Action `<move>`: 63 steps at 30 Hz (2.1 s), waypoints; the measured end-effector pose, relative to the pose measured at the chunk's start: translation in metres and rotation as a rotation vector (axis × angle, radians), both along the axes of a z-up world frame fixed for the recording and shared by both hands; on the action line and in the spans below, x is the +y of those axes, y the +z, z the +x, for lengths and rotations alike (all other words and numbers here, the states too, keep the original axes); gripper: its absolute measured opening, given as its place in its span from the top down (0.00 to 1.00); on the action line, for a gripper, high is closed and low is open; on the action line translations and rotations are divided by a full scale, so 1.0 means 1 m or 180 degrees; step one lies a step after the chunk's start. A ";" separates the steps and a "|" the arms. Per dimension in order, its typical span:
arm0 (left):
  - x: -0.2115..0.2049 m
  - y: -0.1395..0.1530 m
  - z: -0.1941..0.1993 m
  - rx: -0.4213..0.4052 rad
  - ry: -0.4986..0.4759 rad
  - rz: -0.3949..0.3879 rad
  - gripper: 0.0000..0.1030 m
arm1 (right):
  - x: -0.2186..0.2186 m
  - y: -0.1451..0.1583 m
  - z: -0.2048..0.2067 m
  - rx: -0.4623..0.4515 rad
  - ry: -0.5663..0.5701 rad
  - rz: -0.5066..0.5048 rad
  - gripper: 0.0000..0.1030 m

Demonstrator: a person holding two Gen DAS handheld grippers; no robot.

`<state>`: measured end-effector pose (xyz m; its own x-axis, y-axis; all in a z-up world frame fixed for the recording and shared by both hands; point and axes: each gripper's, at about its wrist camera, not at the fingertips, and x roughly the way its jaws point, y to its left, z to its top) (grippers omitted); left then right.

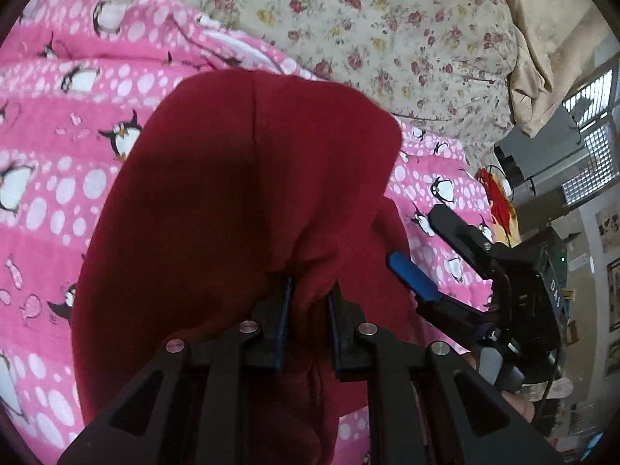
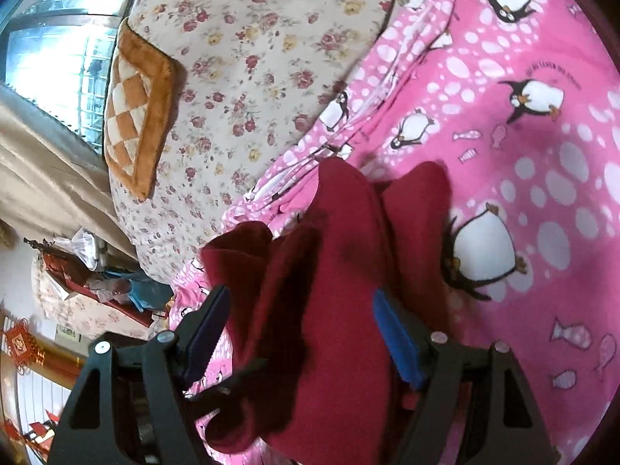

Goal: Fold small clothes

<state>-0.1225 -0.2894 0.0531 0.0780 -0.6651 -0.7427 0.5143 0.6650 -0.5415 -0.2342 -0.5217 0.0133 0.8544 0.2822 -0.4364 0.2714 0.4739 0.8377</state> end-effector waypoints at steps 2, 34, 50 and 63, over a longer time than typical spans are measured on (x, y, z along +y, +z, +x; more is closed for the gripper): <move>0.003 0.006 -0.003 -0.0034 0.0026 0.0009 1.00 | 0.002 0.000 0.001 0.0009 0.0016 -0.0016 0.23; 0.078 0.002 -0.016 -0.0606 0.0303 0.0373 0.89 | 0.061 0.014 0.006 0.0173 0.0619 -0.0739 0.21; 0.082 0.008 -0.017 -0.0618 0.0284 0.0301 0.89 | 0.096 0.011 0.055 0.0405 0.0594 -0.1476 0.64; 0.096 0.031 -0.006 -0.0738 0.0479 0.0180 0.85 | 0.070 0.073 0.031 0.0331 0.0793 -0.1951 0.82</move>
<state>-0.1288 -0.1936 0.0846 0.3449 -0.5912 -0.7290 0.5132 0.7691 -0.3809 -0.2031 -0.4513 0.0868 0.7406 0.1403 -0.6571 0.1571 0.9147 0.3723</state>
